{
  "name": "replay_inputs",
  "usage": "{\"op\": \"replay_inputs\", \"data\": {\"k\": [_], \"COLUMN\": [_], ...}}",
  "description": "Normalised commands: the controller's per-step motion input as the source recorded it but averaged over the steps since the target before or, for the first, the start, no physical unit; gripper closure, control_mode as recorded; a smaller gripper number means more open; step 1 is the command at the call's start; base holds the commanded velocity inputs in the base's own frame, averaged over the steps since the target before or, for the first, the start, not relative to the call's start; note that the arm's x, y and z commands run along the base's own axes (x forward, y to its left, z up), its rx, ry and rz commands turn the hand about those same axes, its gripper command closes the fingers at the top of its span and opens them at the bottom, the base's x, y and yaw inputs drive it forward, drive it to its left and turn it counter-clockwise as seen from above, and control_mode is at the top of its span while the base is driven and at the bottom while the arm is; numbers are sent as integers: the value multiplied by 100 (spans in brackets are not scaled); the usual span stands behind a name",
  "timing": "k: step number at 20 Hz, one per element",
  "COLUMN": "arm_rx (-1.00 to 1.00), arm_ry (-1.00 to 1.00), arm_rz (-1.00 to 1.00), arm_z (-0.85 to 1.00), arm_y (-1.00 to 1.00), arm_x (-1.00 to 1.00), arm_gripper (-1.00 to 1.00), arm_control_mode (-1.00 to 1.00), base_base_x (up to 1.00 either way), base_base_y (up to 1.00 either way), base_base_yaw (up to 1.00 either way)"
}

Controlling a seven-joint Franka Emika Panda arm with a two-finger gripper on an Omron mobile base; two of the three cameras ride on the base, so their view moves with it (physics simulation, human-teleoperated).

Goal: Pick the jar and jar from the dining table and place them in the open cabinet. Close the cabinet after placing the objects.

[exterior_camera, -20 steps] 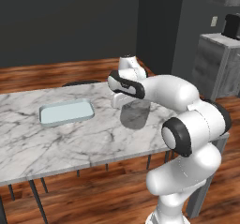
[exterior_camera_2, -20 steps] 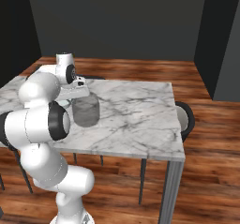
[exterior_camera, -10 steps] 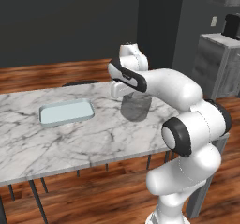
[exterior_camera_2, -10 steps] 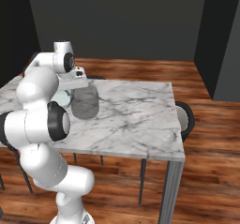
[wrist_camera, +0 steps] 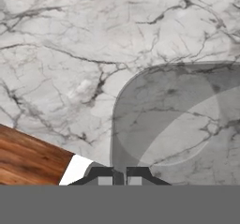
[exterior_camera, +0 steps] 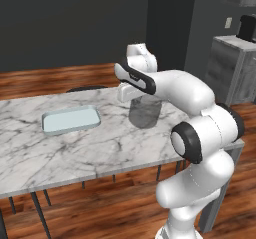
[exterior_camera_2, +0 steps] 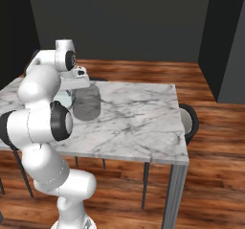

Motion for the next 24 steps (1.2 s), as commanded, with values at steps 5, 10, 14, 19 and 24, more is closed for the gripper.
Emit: {"op": "replay_inputs", "data": {"k": [5, 10, 14, 19, 24], "arm_rx": [0, 1, 2, 0, 0], "arm_ry": [0, 0, 0, 0, 0], "arm_rz": [1, -8, -15, 0, 0], "arm_z": [0, 0, 0, 0, 0], "arm_y": [0, -9, -21, 0, 0], "arm_x": [0, -23, -30, 0, 0], "arm_gripper": [100, 100, 100, 100, 100], "arm_control_mode": [-100, -100, -100, 100, 100], "base_base_x": [0, 0, 0, -37, -19], "base_base_y": [0, 0, 0, -35, -29], "base_base_yaw": [0, 0, 0, -24, -45]}}
